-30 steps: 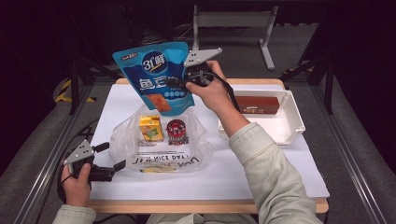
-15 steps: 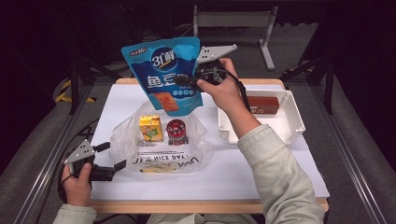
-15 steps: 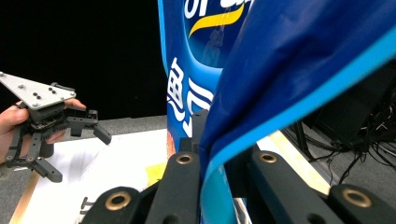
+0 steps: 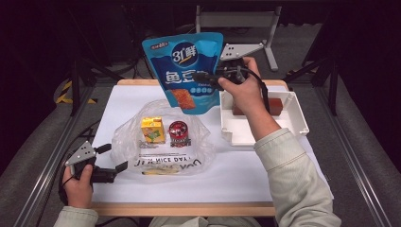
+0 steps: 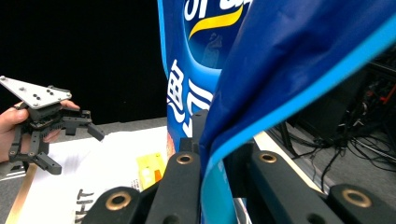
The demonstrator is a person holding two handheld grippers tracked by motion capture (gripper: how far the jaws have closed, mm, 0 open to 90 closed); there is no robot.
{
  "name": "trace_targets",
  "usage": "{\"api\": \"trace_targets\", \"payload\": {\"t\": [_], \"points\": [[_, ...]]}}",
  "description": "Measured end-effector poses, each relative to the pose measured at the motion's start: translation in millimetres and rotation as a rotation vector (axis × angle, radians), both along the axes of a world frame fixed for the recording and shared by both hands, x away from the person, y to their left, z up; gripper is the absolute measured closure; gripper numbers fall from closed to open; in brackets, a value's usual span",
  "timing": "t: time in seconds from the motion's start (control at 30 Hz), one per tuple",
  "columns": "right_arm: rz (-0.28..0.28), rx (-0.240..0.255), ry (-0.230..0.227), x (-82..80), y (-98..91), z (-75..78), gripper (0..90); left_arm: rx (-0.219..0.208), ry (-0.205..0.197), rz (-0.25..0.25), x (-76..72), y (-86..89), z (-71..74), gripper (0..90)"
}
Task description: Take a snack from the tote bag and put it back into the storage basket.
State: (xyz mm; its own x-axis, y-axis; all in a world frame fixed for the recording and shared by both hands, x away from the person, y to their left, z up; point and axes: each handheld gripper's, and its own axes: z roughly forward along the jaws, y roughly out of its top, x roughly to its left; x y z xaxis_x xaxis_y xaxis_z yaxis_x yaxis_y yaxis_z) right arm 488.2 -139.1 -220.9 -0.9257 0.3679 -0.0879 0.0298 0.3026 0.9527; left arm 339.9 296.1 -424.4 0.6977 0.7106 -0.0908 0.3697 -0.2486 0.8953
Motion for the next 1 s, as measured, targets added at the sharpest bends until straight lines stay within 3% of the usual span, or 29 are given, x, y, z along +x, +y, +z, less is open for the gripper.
{"api": "trace_targets", "payload": {"t": [1.0], "points": [[-0.120, 0.009, -0.004, -7.7, -74.8, 9.0, 85.7, 0.003, 0.008, -0.002, 2.0, -2.1, -0.5, 2.1]]}}
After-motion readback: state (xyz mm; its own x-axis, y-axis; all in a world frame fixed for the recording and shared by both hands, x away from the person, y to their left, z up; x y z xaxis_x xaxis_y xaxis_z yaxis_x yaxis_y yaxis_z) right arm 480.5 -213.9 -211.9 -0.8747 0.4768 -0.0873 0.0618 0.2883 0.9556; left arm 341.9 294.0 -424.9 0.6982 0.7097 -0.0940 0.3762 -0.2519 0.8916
